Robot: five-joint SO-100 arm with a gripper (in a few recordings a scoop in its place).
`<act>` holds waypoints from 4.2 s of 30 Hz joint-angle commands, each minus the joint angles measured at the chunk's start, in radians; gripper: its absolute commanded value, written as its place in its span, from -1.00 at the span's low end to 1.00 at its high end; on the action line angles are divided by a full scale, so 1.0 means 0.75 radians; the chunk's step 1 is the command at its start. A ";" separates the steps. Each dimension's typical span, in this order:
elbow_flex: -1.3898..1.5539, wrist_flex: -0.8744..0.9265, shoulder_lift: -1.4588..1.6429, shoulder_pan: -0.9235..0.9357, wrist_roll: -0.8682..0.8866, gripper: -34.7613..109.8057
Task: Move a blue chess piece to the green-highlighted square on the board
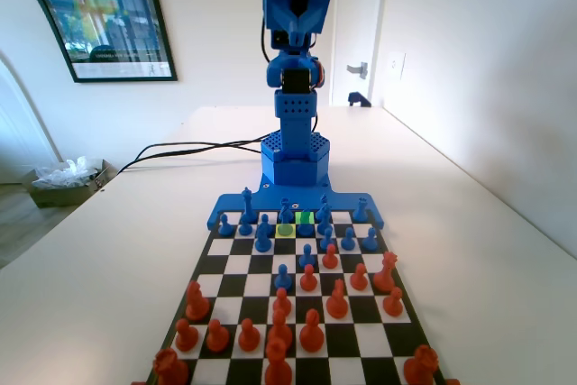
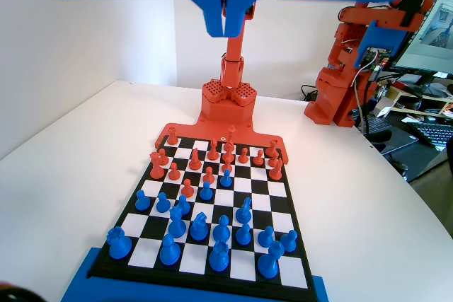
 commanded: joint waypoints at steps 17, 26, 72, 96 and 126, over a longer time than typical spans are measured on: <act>-0.014 -0.022 0.029 0.006 -0.008 -0.49; -0.014 -0.022 0.029 0.006 -0.008 -0.49; -0.540 0.200 -0.423 -0.123 0.098 -0.50; -0.654 -0.307 -0.994 0.014 0.769 -0.50; 0.229 -0.581 -1.123 0.157 1.460 -0.46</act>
